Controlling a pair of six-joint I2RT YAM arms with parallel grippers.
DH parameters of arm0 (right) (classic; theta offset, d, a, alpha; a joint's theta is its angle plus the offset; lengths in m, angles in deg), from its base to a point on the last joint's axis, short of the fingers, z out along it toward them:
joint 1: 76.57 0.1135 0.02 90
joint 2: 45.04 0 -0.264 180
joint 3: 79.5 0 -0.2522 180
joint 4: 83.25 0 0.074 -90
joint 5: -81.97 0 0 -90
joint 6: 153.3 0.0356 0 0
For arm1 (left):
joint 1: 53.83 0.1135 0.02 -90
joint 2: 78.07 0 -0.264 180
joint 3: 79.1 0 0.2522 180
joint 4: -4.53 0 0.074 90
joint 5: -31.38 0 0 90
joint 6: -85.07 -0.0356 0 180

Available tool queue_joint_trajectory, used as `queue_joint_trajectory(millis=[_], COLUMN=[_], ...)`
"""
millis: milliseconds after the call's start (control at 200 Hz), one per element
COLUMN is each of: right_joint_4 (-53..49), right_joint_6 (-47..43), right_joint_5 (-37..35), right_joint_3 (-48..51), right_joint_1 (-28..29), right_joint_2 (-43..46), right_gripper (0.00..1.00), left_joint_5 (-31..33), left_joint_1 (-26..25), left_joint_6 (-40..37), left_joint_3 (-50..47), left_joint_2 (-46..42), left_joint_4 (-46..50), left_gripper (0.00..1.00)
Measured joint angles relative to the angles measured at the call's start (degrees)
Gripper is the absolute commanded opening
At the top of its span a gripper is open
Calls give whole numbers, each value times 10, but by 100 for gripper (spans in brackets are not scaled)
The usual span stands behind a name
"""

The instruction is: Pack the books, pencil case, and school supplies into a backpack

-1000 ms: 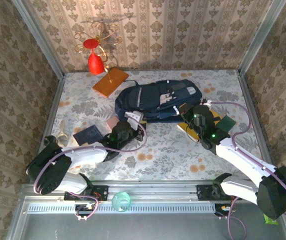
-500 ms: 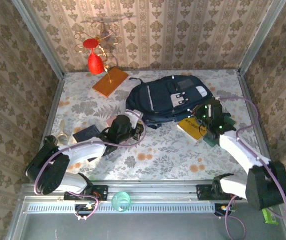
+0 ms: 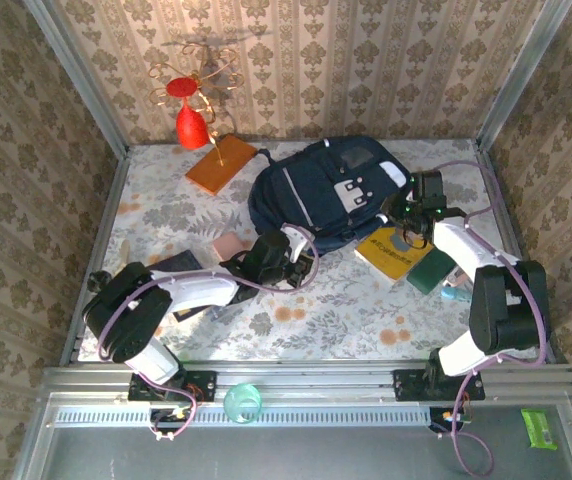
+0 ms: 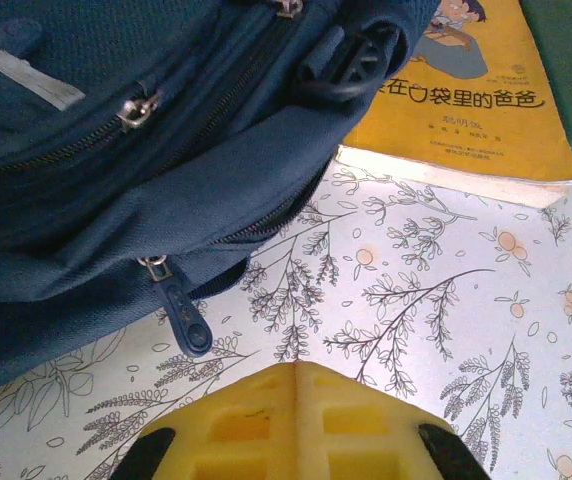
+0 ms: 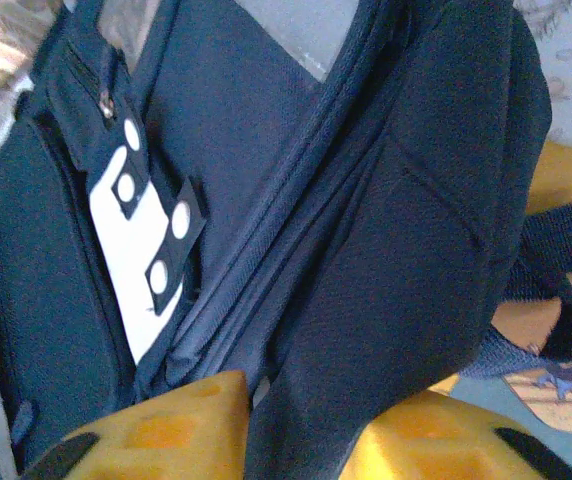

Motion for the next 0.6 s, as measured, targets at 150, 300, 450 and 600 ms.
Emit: queue_joint_trajectory(millis=[150, 300, 450, 600], right_joint_4=[-23, -28, -29, -29], right_joint_6=[-24, -40, -51, -52], right_joint_5=[0, -2, -7, -7], right_joint_3=[1, 14, 16, 28], right_joint_1=[0, 0, 0, 0], right_joint_2=[6, 36, 50, 52], right_gripper=[50, 53, 54, 54], left_joint_5=[3, -6, -21, -24], left_joint_1=[9, 33, 40, 40], left_joint_6=[3, 26, 41, 56], left_joint_3=[-2, -6, 17, 55], left_joint_2=[0, 2, 42, 84], left_joint_4=[1, -1, 5, 32], left_gripper=[20, 43, 50, 50])
